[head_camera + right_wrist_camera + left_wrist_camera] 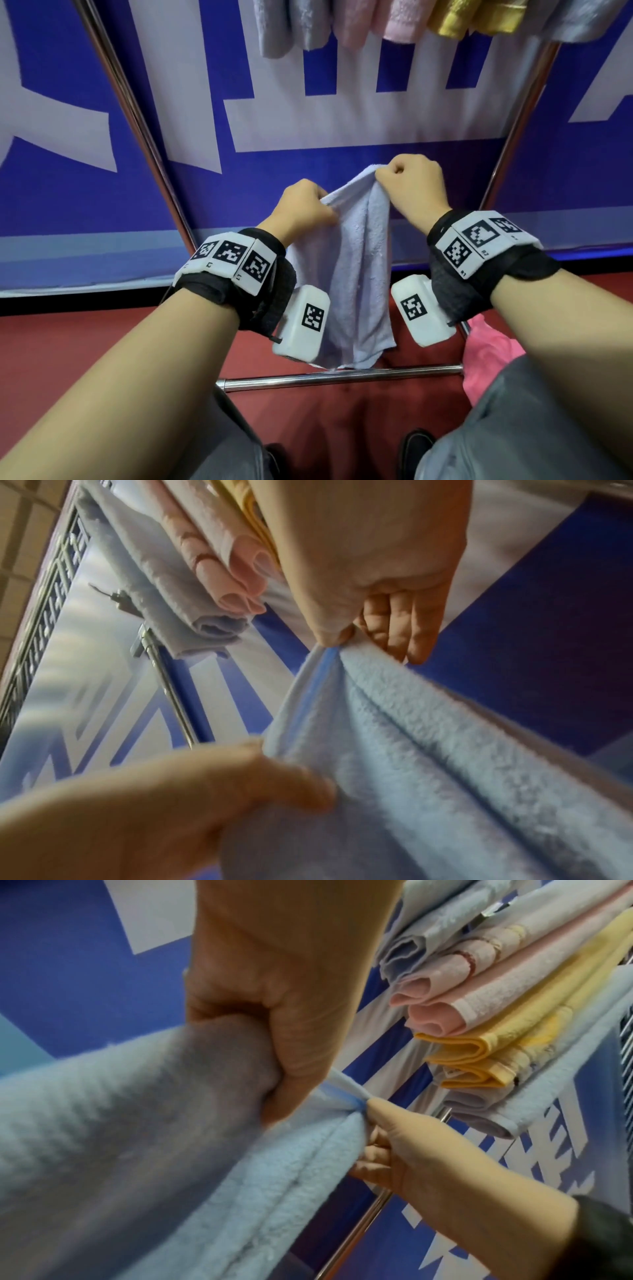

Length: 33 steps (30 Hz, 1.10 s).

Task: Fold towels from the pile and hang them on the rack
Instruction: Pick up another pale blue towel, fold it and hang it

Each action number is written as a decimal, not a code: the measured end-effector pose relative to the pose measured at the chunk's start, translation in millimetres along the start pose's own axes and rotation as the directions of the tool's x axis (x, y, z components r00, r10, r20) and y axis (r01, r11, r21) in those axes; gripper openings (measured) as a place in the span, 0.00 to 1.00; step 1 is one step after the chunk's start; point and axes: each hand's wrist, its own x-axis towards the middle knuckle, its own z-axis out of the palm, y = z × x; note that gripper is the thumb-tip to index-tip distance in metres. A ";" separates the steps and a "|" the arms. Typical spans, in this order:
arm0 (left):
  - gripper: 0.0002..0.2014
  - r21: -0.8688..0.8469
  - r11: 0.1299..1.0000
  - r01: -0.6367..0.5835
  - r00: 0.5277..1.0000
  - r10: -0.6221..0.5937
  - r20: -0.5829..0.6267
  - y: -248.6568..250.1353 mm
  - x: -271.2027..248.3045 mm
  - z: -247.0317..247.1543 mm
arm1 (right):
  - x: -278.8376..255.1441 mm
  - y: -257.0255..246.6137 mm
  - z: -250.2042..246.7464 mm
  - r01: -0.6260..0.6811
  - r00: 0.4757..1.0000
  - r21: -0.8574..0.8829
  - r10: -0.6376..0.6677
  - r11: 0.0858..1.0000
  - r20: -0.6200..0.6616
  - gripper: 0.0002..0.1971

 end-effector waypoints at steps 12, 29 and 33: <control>0.13 -0.494 0.814 0.306 0.938 -0.171 0.300 -6.7 -0.7 -9.5 | 6.5 52.6 -12.4 -0.366 0.899 0.004 0.352 0.931 0.259 0.14; 0.13 -0.837 0.433 0.334 0.941 -0.210 0.267 0.7 6.0 -4.2 | -25.4 -14.4 7.1 -0.055 0.679 0.027 0.017 0.998 0.734 0.17; 0.11 -0.804 0.485 0.343 0.936 -0.250 0.248 -0.1 6.6 -4.2 | -23.0 -13.8 15.8 -0.031 0.824 0.017 0.016 0.999 0.566 0.11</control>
